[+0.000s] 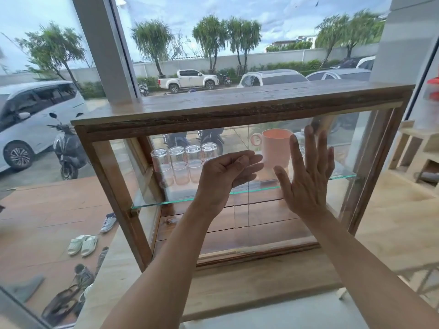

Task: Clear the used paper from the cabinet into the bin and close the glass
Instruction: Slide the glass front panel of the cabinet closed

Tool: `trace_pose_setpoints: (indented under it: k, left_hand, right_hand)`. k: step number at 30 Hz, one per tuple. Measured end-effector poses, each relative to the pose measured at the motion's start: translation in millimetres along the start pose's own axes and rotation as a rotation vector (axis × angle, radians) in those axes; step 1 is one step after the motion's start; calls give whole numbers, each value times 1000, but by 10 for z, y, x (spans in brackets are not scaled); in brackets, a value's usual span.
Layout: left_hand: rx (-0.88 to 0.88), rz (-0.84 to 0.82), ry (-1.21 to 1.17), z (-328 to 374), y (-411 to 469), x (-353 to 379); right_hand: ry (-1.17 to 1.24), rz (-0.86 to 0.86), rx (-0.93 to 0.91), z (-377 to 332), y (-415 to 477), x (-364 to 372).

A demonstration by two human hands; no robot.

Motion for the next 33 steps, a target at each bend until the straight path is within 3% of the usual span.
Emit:
trace_pose_setpoints:
  k: [20, 26, 28, 30, 33]
  left_hand:
    - [90, 398, 227, 335, -587, -1116]
    - [176, 626, 303, 382, -726, -1206]
    - [189, 664, 429, 404, -774, -1176]
    - [182, 687, 721, 401, -860, -1135]
    - [345, 705, 1100, 378, -1046, -1031]
  right_hand:
    - [14, -23, 6, -12, 1, -14]
    - [27, -25, 8, -56, 18, -46]
    - [47, -22, 33, -114, 10, -73]
    - [84, -9, 46, -212, -18, -110]
    - [156, -16, -103, -481, -76, -154]
Point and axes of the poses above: each hand's wrist, its own y-axis towards the middle knuckle, its own x-axis out of the palm, z = x × y, the point moved 1 cm from there along y, towards the middle knuckle, and after that the axes turned 7 degrees about y, right-handed, at the moved point
